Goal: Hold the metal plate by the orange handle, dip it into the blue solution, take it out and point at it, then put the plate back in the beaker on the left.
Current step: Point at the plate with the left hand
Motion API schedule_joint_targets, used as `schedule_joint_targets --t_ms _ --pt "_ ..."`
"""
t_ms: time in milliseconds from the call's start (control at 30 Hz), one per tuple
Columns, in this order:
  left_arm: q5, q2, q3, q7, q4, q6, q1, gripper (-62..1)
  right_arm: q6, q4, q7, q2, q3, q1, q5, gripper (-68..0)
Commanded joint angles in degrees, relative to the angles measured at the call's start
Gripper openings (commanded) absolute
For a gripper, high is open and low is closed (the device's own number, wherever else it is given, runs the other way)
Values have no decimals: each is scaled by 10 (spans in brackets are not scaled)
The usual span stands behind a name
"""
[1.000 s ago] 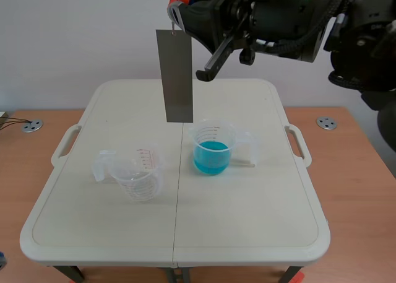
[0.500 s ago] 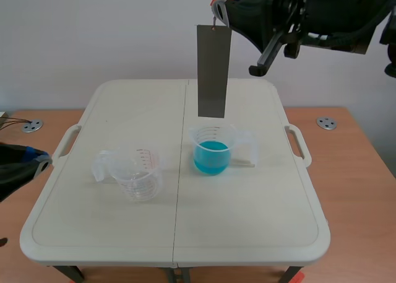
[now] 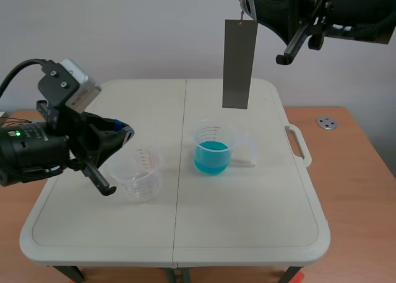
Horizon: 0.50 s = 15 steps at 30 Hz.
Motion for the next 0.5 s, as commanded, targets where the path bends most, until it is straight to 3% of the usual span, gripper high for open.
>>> schedule_joint_targets --t_ms 0,300,467 --pt "-3 16 1 -5 -6 -12 -22 -582 2 7 10 4 9 17 11 -661" --pt "30 103 39 12 -92 -62 -120 -582 11 7 8 3 7 22 10 -661" --pt "44 135 48 12 -122 -74 -144 -582 11 7 8 2 7 22 10 -661"
